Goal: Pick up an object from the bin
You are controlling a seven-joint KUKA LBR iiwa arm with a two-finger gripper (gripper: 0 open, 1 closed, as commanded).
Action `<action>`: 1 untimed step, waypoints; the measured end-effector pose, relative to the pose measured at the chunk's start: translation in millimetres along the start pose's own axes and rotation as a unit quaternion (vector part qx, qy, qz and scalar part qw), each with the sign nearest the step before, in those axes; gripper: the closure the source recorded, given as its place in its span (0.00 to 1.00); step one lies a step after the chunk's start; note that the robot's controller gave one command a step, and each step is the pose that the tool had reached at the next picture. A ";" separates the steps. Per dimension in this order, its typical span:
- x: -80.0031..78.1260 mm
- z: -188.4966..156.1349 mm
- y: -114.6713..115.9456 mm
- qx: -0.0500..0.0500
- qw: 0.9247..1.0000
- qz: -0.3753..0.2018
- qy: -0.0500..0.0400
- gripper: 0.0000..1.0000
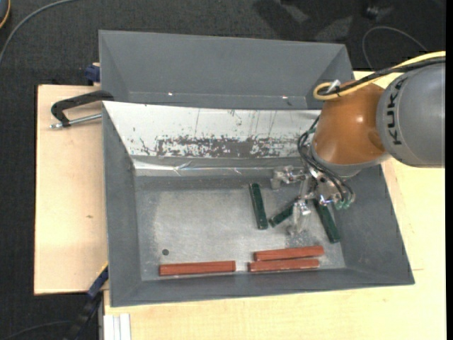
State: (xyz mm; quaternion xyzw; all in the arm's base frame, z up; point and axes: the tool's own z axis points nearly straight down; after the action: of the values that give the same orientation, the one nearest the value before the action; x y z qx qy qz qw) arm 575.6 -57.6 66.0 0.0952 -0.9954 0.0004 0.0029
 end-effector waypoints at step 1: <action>-3.3 -5.0 3.8 -0.001 1.000 -0.002 -0.004 1.00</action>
Offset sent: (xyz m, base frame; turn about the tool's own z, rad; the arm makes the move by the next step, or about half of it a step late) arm 0.0000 0.0000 0.0000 0.0000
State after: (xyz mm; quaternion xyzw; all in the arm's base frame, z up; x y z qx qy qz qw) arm 578.2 -53.3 71.0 0.0970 -0.9953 -0.0007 -0.0011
